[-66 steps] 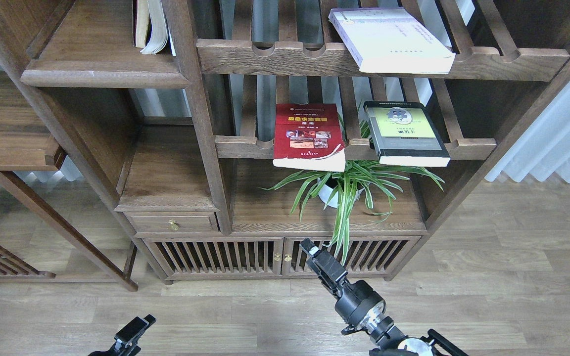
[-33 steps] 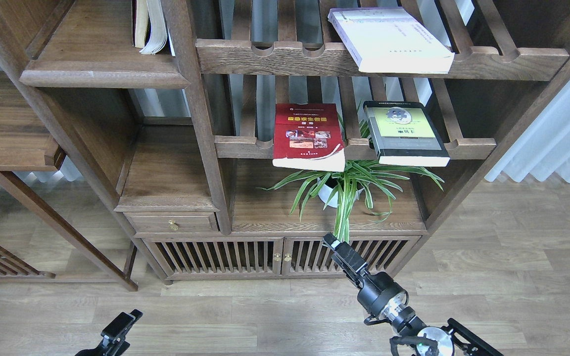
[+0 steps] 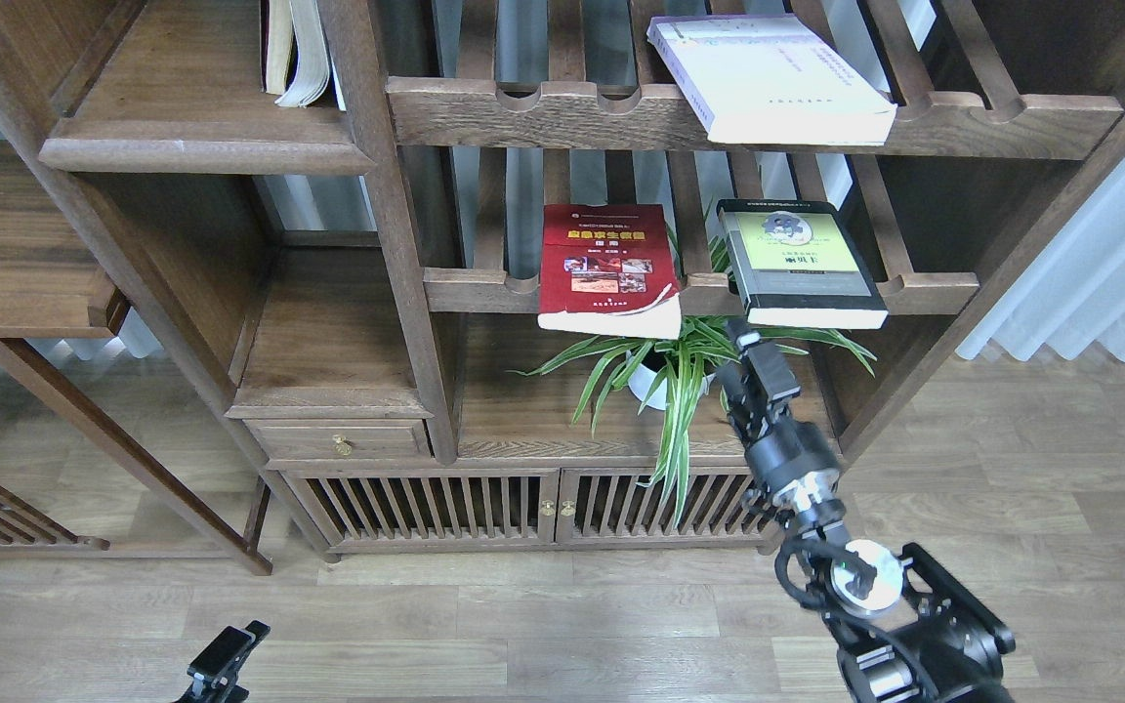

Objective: Organize books on shelf
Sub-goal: 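Grasp the grey-green book with the right gripper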

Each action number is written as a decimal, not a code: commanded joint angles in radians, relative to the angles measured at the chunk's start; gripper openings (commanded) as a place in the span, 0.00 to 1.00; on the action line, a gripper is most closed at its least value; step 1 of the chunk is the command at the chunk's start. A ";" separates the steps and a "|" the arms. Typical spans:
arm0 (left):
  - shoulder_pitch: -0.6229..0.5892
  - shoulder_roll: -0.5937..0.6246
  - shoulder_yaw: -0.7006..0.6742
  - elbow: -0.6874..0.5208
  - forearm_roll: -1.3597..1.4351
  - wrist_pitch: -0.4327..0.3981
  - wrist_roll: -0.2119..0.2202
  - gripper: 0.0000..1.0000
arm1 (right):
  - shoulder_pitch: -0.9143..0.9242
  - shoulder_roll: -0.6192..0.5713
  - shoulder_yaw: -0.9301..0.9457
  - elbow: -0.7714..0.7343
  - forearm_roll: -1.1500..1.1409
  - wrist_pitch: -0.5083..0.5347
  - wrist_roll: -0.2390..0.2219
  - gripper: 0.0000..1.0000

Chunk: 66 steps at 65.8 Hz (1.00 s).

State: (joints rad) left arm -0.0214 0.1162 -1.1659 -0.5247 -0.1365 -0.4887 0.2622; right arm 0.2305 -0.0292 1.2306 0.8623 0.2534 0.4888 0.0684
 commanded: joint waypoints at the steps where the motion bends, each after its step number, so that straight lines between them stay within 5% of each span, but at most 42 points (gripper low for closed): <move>1: 0.000 0.002 0.000 0.000 0.000 0.000 0.000 1.00 | 0.036 -0.002 0.027 -0.002 0.020 0.000 0.030 0.99; 15: -0.002 0.003 -0.001 0.002 -0.005 0.000 0.000 1.00 | 0.069 0.000 0.053 -0.005 0.095 -0.141 0.031 0.93; 30: -0.002 0.008 -0.008 0.009 -0.028 0.000 0.000 1.00 | 0.069 0.002 0.069 -0.026 0.144 -0.165 0.031 0.64; 45: 0.000 0.008 -0.008 0.009 -0.028 0.000 0.000 1.00 | 0.084 0.003 0.070 -0.100 0.173 -0.179 0.031 0.59; 51: 0.000 0.008 -0.008 0.009 -0.028 0.000 0.000 1.00 | 0.084 0.002 0.079 -0.111 0.204 -0.179 0.031 0.47; 59: -0.002 0.007 -0.008 0.009 -0.028 0.000 0.000 1.00 | 0.078 0.006 0.132 -0.108 0.239 -0.165 0.031 0.14; 66: 0.000 0.008 -0.009 0.009 -0.028 0.000 0.000 1.00 | 0.079 0.012 0.127 -0.108 0.239 -0.147 0.031 0.11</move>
State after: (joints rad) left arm -0.0224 0.1242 -1.1741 -0.5154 -0.1642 -0.4887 0.2623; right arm 0.3101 -0.0240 1.3545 0.7544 0.4877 0.3224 0.0997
